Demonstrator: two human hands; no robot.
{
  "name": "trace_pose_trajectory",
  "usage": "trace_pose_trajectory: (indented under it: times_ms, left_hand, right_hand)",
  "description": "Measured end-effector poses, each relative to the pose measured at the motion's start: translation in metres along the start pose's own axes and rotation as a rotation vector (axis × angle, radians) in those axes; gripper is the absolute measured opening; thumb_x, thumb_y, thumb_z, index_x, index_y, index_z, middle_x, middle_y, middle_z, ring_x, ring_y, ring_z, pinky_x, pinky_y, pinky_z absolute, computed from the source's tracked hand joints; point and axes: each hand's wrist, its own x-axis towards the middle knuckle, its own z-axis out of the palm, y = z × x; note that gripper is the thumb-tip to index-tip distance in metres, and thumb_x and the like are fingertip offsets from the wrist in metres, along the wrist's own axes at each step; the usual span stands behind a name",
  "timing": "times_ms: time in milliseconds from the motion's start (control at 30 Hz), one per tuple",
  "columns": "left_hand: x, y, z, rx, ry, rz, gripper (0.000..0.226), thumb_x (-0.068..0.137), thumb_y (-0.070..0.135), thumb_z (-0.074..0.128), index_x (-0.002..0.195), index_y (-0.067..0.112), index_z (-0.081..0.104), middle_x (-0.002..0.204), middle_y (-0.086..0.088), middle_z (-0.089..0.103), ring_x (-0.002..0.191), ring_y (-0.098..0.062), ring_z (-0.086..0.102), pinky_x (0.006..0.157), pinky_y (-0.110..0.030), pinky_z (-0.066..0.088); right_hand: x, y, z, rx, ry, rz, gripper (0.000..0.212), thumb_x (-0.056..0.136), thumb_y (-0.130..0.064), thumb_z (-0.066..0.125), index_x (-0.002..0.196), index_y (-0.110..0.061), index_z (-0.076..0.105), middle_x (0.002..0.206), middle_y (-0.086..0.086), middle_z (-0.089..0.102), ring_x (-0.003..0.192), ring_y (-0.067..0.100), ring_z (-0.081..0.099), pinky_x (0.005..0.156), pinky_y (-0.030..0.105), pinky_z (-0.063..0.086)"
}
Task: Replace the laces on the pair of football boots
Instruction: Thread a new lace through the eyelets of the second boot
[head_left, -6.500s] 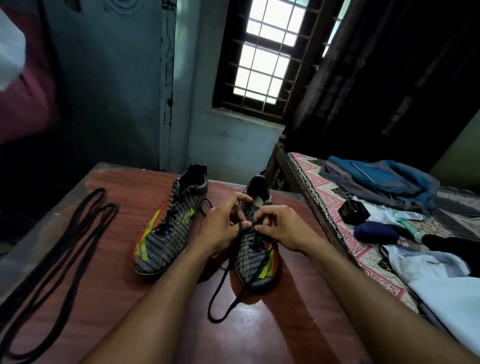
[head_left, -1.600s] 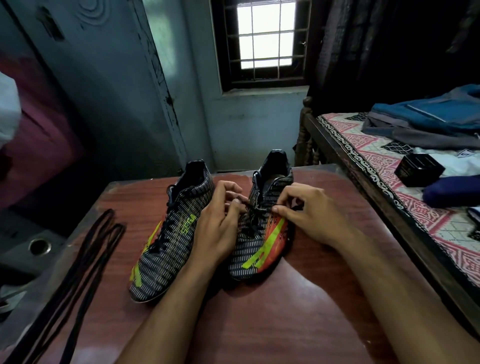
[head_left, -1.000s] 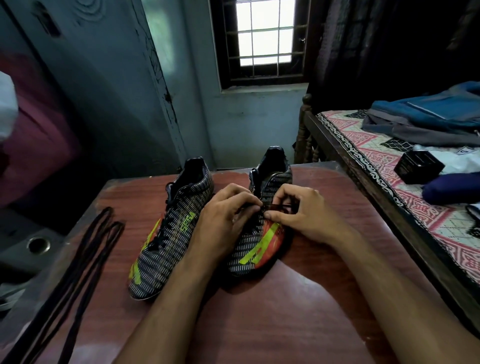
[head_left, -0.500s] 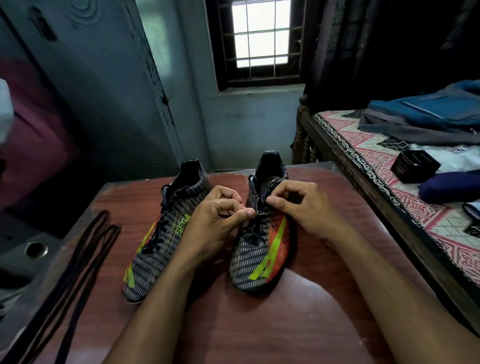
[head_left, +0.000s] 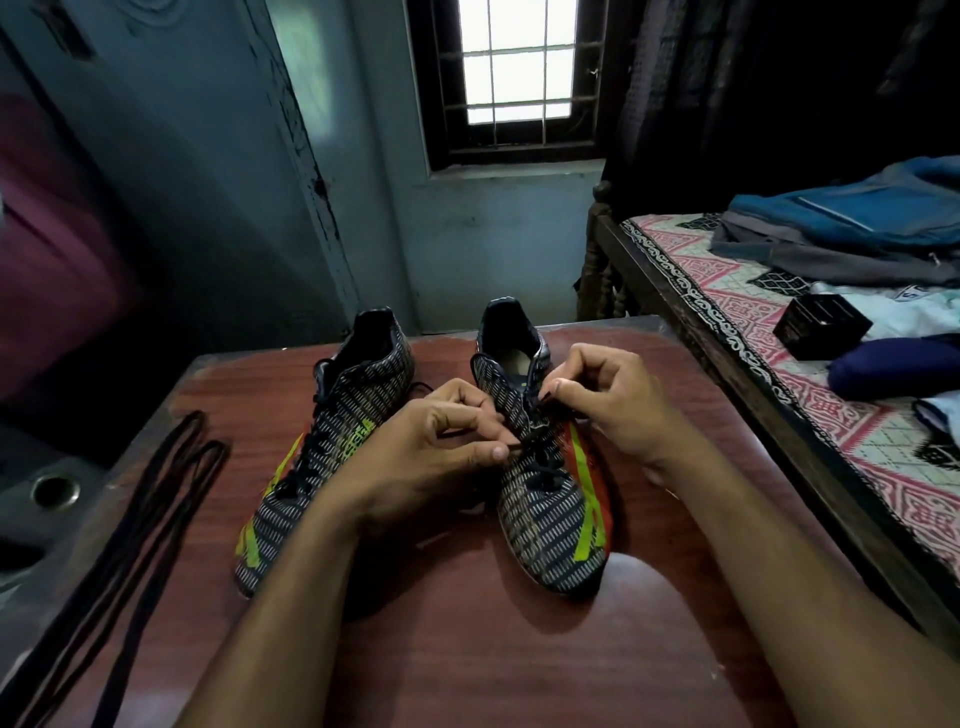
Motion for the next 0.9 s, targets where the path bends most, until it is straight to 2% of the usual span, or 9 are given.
trace_pose_trajectory:
  times_ms: [100, 167, 333, 500, 567, 667, 733, 800, 900]
  left_hand:
    - [0.0, 0.0, 0.001, 0.077, -0.037, 0.06, 0.014, 0.094, 0.008, 0.07, 0.098, 0.018, 0.08, 0.109, 0.001, 0.056, 0.101, -0.001, 0.059, 0.09, -0.015, 0.048]
    - [0.0, 0.0, 0.004, 0.109, -0.039, 0.082, 0.017, 0.098, 0.01, 0.067, 0.099, 0.022, 0.078, 0.109, 0.005, 0.059, 0.103, -0.003, 0.06, 0.091, -0.016, 0.046]
    - [0.003, -0.003, 0.007, 0.203, 0.013, 0.185, 0.023, 0.1, 0.008, 0.064, 0.107, 0.027, 0.075, 0.104, 0.009, 0.068, 0.102, -0.01, 0.066, 0.09, -0.026, 0.048]
    - [0.002, -0.002, 0.009, 0.045, 0.049, 0.16, 0.051, 0.099, 0.001, 0.063, 0.136, 0.035, 0.054, 0.104, -0.003, 0.066, 0.101, -0.029, 0.065, 0.094, -0.05, 0.054]
    - [0.002, -0.002, 0.009, 0.021, 0.029, 0.193, 0.052, 0.099, -0.003, 0.06, 0.137, 0.031, 0.052, 0.101, -0.004, 0.066, 0.096, -0.027, 0.063, 0.09, -0.045, 0.052]
    - [0.004, -0.003, 0.016, -0.029, 0.002, 0.189, 0.047, 0.095, -0.003, 0.053, 0.133, 0.024, 0.055, 0.093, -0.005, 0.06, 0.085, -0.015, 0.054, 0.079, -0.029, 0.045]
    - [0.005, -0.002, 0.022, -0.107, 0.011, 0.141, 0.048, 0.091, -0.007, 0.047, 0.129, 0.02, 0.058, 0.089, -0.007, 0.055, 0.074, -0.009, 0.049, 0.068, -0.019, 0.042]
    - [0.005, -0.003, 0.025, -0.174, 0.038, 0.105, 0.048, 0.091, -0.012, 0.043, 0.126, 0.016, 0.061, 0.089, -0.009, 0.053, 0.066, -0.005, 0.045, 0.058, -0.014, 0.038]
    - [0.007, -0.005, 0.026, -0.143, 0.083, 0.132, 0.038, 0.093, -0.004, 0.048, 0.121, 0.017, 0.061, 0.09, -0.005, 0.057, 0.076, -0.006, 0.052, 0.069, -0.016, 0.043]
  right_hand:
    - [0.0, -0.004, 0.0, 0.147, -0.004, 0.021, 0.01, 0.07, -0.035, 0.076, 0.066, -0.03, 0.069, 0.088, 0.012, 0.077, 0.084, 0.024, 0.068, 0.08, 0.043, 0.053]
    - [-0.001, -0.005, 0.001, 0.212, -0.006, 0.047, 0.015, 0.066, -0.035, 0.078, 0.065, -0.03, 0.064, 0.083, 0.015, 0.072, 0.079, 0.025, 0.06, 0.074, 0.043, 0.047]
    - [0.0, -0.002, 0.003, 0.177, -0.061, 0.072, 0.018, 0.079, -0.024, 0.072, 0.074, -0.033, 0.057, 0.078, 0.008, 0.063, 0.068, 0.012, 0.053, 0.061, 0.023, 0.042]
    - [0.0, -0.004, 0.001, 0.211, -0.105, 0.087, 0.023, 0.093, -0.003, 0.064, 0.093, -0.024, 0.057, 0.075, 0.001, 0.064, 0.072, 0.014, 0.055, 0.07, 0.028, 0.046]
    - [-0.001, -0.006, 0.001, 0.117, -0.115, 0.045, 0.022, 0.093, -0.002, 0.061, 0.096, -0.024, 0.061, 0.077, -0.004, 0.065, 0.074, 0.013, 0.055, 0.074, 0.031, 0.044]
    - [-0.002, -0.011, 0.002, -0.216, -0.097, -0.067, 0.027, 0.091, -0.005, 0.061, 0.081, -0.027, 0.071, 0.073, -0.017, 0.067, 0.067, -0.001, 0.054, 0.068, 0.02, 0.04]
    - [-0.004, -0.014, 0.004, -0.325, -0.099, -0.108, 0.035, 0.091, -0.001, 0.06, 0.075, -0.029, 0.071, 0.071, -0.016, 0.067, 0.061, 0.0, 0.051, 0.059, 0.015, 0.036]
    - [-0.005, -0.013, 0.007, -0.367, -0.098, -0.157, 0.037, 0.089, -0.001, 0.057, 0.073, -0.033, 0.067, 0.074, -0.009, 0.067, 0.061, 0.003, 0.05, 0.057, 0.018, 0.036]
    - [-0.004, -0.01, 0.01, -0.424, -0.067, -0.231, 0.03, 0.083, -0.006, 0.05, 0.074, -0.032, 0.061, 0.076, -0.01, 0.063, 0.07, 0.007, 0.055, 0.062, 0.022, 0.039]
